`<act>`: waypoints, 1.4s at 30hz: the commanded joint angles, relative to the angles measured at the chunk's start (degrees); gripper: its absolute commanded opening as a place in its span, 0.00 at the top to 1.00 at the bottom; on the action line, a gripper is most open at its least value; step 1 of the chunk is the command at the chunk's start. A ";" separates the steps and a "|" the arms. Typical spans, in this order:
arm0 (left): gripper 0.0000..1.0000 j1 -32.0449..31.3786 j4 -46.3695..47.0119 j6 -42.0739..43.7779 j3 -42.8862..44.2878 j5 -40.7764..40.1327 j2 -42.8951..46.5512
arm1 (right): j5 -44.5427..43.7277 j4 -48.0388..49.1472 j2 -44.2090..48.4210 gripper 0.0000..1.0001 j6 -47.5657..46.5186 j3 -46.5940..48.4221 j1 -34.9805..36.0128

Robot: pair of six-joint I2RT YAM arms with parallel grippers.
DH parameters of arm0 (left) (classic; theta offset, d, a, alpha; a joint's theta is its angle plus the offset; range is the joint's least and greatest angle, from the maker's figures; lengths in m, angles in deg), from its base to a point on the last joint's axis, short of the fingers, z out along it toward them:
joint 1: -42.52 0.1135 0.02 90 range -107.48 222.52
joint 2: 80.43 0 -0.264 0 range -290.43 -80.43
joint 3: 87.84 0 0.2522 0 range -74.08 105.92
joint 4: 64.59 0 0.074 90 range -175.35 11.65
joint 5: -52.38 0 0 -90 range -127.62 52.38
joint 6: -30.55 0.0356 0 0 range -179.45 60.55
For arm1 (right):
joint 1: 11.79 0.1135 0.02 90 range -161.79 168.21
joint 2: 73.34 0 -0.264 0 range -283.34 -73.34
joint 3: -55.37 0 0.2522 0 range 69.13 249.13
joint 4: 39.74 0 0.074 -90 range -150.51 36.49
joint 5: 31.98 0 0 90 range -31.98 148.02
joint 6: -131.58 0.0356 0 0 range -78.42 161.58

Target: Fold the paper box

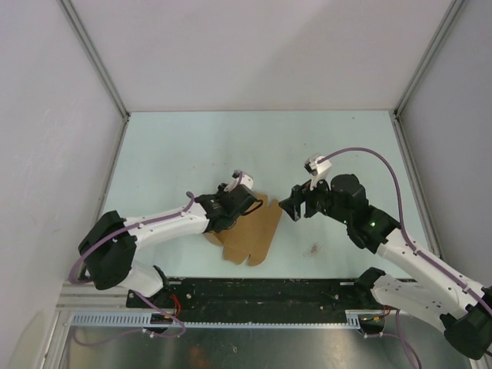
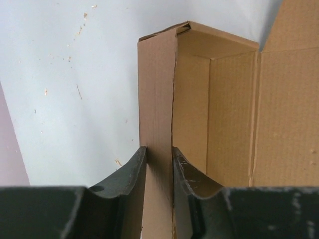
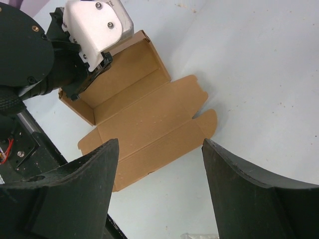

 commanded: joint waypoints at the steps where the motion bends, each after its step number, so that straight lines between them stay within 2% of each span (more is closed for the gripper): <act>1: 0.71 0.67 -0.66 -1.81 -0.46 0.06 2.44 | 0.73 2.47 2.31 0.27 1.07 0.19 0.24; 10: 0.79 6.38 0.22 -2.95 -1.16 5.32 8.59 | 1.26 2.39 5.56 0.26 1.51 1.77 0.07; 14: 0.82 9.72 4.60 -4.09 -3.53 12.08 10.70 | 1.26 0.90 6.27 0.26 1.34 4.06 0.16; 15: 0.82 10.42 6.01 -4.53 -4.40 16.53 11.14 | 1.35 0.54 6.70 0.26 1.42 4.50 0.16; 18: 0.83 12.18 11.98 -6.64 -8.36 23.32 12.38 | 1.09 -0.69 8.19 0.26 1.51 6.34 0.16; 21: 0.86 12.28 17.17 -10.50 -11.52 25.80 12.29 | 0.04 -2.09 9.52 0.26 1.60 8.19 0.16; 24: 0.89 12.28 24.81 -15.51 -15.65 29.05 12.29 | -2.42 -3.58 11.10 0.26 3.08 9.60 0.16; 28: 0.91 12.28 37.53 -22.54 -22.06 33.18 11.50 | -10.05 -7.01 10.58 0.27 6.16 12.05 0.07; 31: 0.92 12.19 42.30 -28.51 -24.62 33.54 10.01 | -15.76 -11.31 8.74 0.29 10.28 13.90 -0.02; 35: 0.92 11.40 43.02 -33.88 -25.33 30.82 7.64 | -21.06 -17.37 4.09 0.30 16.09 13.99 -1.50; 38: 0.92 10.78 42.93 -35.38 -24.89 30.12 5.18 | -18.34 -19.15 0.30 0.38 18.64 13.12 -2.30; 41: 0.89 10.26 42.93 -36.17 -24.02 30.03 3.07 | -17.81 -15.47 -2.96 0.52 20.84 9.00 -2.48; 42: 0.89 10.08 42.93 -36.26 -23.84 29.85 2.63 | -17.72 -12.06 -3.48 0.59 21.20 7.42 -2.48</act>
